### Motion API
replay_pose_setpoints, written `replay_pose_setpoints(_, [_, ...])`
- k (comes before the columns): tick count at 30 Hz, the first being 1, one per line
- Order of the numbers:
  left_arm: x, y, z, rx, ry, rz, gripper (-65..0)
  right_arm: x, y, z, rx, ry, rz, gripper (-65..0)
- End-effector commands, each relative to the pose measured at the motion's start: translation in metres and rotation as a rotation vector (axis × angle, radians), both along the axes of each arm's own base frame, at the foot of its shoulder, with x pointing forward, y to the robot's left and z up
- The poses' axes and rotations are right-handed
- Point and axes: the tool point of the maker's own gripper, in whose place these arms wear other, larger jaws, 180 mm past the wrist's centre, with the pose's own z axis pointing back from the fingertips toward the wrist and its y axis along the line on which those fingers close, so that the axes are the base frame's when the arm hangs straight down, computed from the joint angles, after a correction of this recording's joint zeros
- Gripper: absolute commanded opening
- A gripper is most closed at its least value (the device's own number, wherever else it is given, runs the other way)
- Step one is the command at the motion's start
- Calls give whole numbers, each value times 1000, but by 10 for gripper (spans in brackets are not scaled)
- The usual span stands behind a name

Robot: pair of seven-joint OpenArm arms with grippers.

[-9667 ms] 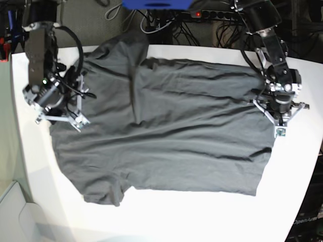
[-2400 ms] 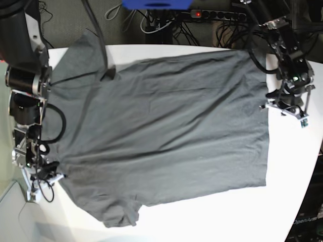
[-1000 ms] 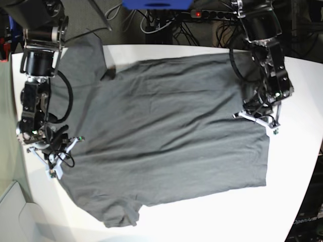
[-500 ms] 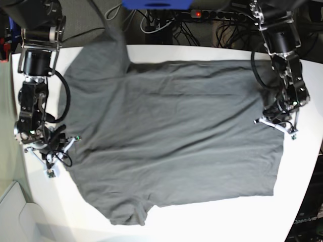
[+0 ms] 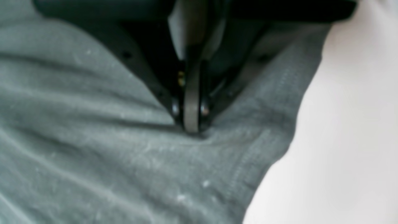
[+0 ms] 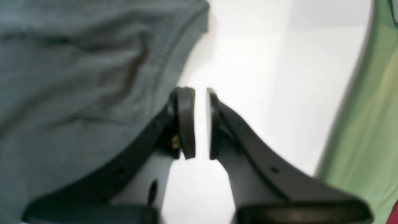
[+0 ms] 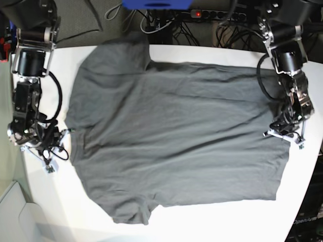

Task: Layout the t-shirt on the table in an organized manner, then fold the t-shirt properly
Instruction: 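Release the edges and move both grippers to the shirt's shoulder corners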

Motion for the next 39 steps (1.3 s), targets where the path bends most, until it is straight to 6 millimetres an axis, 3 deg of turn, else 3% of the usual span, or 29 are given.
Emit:
replay_pose_setpoints(1, [-1,3,1,1,23,2,-648,11,-5,19,-13,-47,8,-602])
replay_pose_setpoints(6, [11,2,13,-8,-8,3,-648,3,-9,12,-22,-21,5,-602])
replay_pose_setpoints(9, [20,-1,35,15,-60,-14,-648,-3,-9,6,-21,-9,5,-599])
replay_pose_setpoints(14, [22,-5,68,44,-86,-47,-649,1,-4,23,-35,-70,23,-598])
replay_pose_setpoints(18, [10,-11,90,70,-62,-83,-645,-3,-4,42,-61,-125,29,-583])
replay_pose_setpoints(23, [-31,-13,96,112,2,-101,-641,-29,-10,57,-90,-183,11,-435])
replay_pose_setpoints(25, [-50,-5,100,122,4,-72,-602,-42,-5,57,-89,-192,10,-367])
replay_pose_setpoints(27, [-67,3,107,147,-3,-47,-517,-57,-5,56,-96,-193,13,-319])
replay_pose_setpoints(30, [-93,12,118,203,-13,-29,-346,-80,3,53,-98,-183,50,-298])
replay_pose_setpoints(32, [-107,15,122,230,-9,-26,-276,-91,3,49,-90,-178,29,-298])
replay_pose_setpoints(35, [-121,16,121,259,-4,-30,-233,-107,0,39,-77,-150,-6,-298])
replay_pose_setpoints(39, [-132,16,114,283,-32,-35,-226,-123,1,26,-59,-111,-26,-298])
